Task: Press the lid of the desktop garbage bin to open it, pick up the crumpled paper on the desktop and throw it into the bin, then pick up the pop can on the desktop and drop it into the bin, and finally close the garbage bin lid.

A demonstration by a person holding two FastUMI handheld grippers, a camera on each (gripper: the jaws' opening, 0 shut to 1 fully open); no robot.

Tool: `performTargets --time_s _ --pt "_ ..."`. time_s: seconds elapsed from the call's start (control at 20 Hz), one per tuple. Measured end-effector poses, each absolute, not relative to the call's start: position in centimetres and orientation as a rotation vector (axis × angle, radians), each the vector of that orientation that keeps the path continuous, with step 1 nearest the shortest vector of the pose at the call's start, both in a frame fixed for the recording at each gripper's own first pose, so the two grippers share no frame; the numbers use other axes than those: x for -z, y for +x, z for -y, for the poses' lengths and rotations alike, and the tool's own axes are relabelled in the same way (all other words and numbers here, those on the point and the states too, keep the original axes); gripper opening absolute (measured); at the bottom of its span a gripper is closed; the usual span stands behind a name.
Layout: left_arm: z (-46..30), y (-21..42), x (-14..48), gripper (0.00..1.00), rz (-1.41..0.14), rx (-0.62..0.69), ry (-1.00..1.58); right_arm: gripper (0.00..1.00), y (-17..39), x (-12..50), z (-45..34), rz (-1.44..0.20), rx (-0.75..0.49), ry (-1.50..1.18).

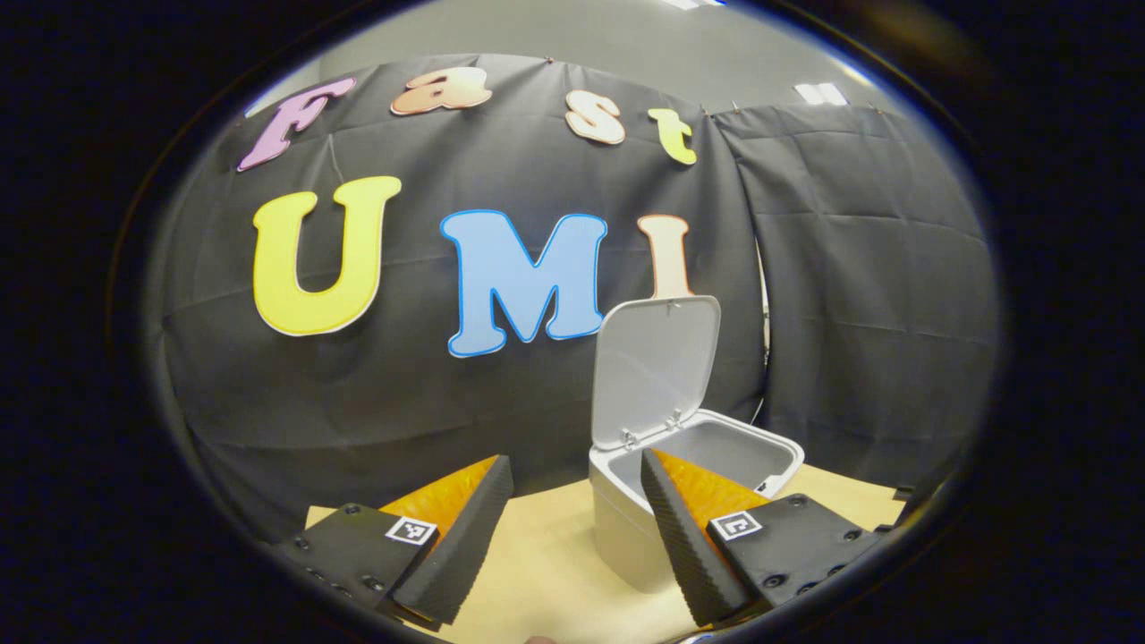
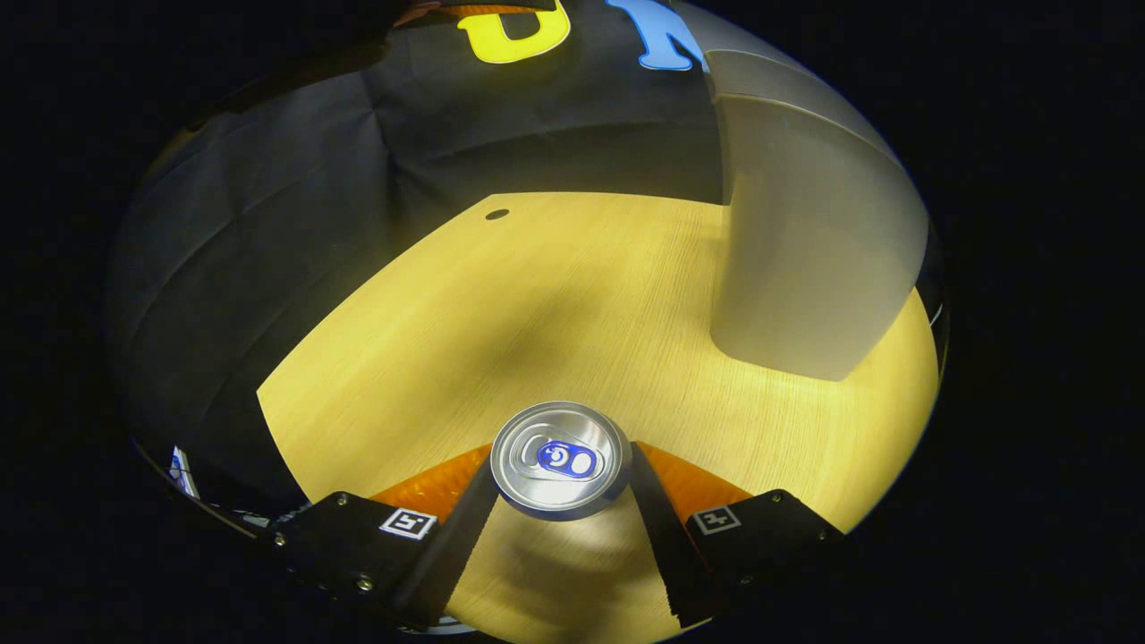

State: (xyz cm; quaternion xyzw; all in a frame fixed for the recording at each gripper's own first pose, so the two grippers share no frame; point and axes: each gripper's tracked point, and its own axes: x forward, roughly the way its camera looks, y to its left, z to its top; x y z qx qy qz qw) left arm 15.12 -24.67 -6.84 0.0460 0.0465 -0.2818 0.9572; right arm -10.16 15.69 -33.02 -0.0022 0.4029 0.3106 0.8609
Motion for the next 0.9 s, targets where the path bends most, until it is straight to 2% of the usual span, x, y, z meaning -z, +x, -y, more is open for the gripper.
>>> performTargets --time_s 0.1,0.4,0.9 --pt "24.1 15.0 6.9 0.94 -0.101 0.563 0.080 0.86 -10.0 32.7 -15.7 -0.832 -0.633 0.003" --pt "22.6 14.8 7.7 0.96 -0.122 0.538 0.040 0.86 -9.5 31.6 -15.3 -0.794 -0.602 0.011" --pt "19.8 15.0 9.6 0.96 -0.153 0.486 0.014 0.86 -6.0 23.4 -13.6 -0.636 -0.585 0.031"
